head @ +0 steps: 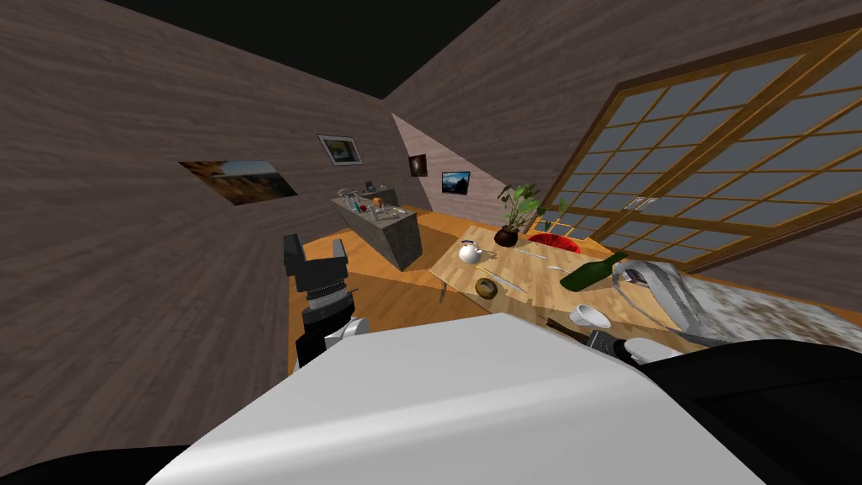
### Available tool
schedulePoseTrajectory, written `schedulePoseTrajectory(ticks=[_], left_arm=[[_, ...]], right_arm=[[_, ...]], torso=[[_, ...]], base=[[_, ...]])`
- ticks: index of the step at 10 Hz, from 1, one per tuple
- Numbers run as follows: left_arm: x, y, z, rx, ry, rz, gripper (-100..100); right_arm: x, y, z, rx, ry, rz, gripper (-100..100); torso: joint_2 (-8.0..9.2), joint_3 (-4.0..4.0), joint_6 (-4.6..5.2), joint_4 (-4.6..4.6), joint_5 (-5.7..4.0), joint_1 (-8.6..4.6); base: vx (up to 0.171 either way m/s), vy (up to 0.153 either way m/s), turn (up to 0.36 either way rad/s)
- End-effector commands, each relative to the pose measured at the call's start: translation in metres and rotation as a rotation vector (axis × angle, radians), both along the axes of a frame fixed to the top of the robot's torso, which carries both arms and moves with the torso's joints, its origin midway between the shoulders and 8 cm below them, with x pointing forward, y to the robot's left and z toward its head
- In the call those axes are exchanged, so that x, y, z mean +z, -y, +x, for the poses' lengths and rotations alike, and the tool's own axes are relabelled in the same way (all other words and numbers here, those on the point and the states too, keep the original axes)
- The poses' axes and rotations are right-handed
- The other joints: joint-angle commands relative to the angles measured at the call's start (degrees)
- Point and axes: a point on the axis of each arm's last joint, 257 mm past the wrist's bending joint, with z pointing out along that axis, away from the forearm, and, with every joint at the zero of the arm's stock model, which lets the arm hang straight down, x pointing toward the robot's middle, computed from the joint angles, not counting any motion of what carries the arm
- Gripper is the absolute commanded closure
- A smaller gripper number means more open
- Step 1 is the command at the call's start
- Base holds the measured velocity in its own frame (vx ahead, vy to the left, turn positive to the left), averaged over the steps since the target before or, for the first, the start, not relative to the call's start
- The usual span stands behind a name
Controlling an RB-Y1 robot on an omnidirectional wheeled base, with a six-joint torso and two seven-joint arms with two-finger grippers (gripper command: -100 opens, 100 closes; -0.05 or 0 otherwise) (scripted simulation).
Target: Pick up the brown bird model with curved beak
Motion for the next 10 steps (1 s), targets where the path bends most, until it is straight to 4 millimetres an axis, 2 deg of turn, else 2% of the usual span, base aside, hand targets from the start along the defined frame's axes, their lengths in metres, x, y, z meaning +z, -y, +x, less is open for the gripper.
schedulePoseTrajectory(ticks=[1,2,3,4,6,7,9,10], left_arm=[[0.0,0.0,0.0,0.0,0.0,0.0,0],[0.0,0.0,0.0,0.0,0.0,0.0,0],[0.0,0.0,0.0,0.0,0.0,0.0,0],[0.0,0.0,0.0,0.0,0.0,0.0,0],[0.0,0.0,0.0,0.0,0.0,0.0,0],[0.0,0.0,0.0,0.0,0.0,0.0,0],[0.0,0.0,0.0,0.0,0.0,0.0,0],[0.0,0.0,0.0,0.0,0.0,0.0,0]], right_arm=[[0.0,0.0,0.0,0.0,0.0,0.0,100],[0.0,0.0,0.0,0.0,0.0,0.0,100],[0.0,0.0,0.0,-0.001,0.0,0.0,0],[-0.002,0.001,-0.022,-0.003,-0.029,-0.003,100],[-0.001,0.0,-0.019,-0.034,-0.004,0.009,100],[-0.002,0.001,-0.042,-0.028,-0.042,0.002,100],[-0.002,0.0,-0.037,-0.074,-0.006,0.019,100],[-0.002,0.002,-0.061,-0.061,-0.049,0.008,100]], torso=[[0.0,0.0,0.0,0.0,0.0,0.0],[0.0,0.0,-0.01,0.0,0.01,0.01],[0.0,0.0,-0.01,0.0,0.02,0.01],[0.0,0.0,-0.01,0.0,0.02,0.02],[0.2,0.12,-0.12,0.06,-0.03,0.05],[0.17,0.1,-0.03,0.04,-0.02,0.01],[0.18,0.11,-0.12,0.07,-0.02,0.0],[0.11,0.07,-0.02,0.04,-0.01,-0.01]], base=[[0.0,0.0,0.0],[0.0,0.0,0.0],[0.0,0.0,0.0],[-0.054,0.013,0.306],[-0.064,0.006,0.099],[-0.066,0.01,0.285],[-0.047,-0.004,0.099],[-0.057,0.01,0.246]])
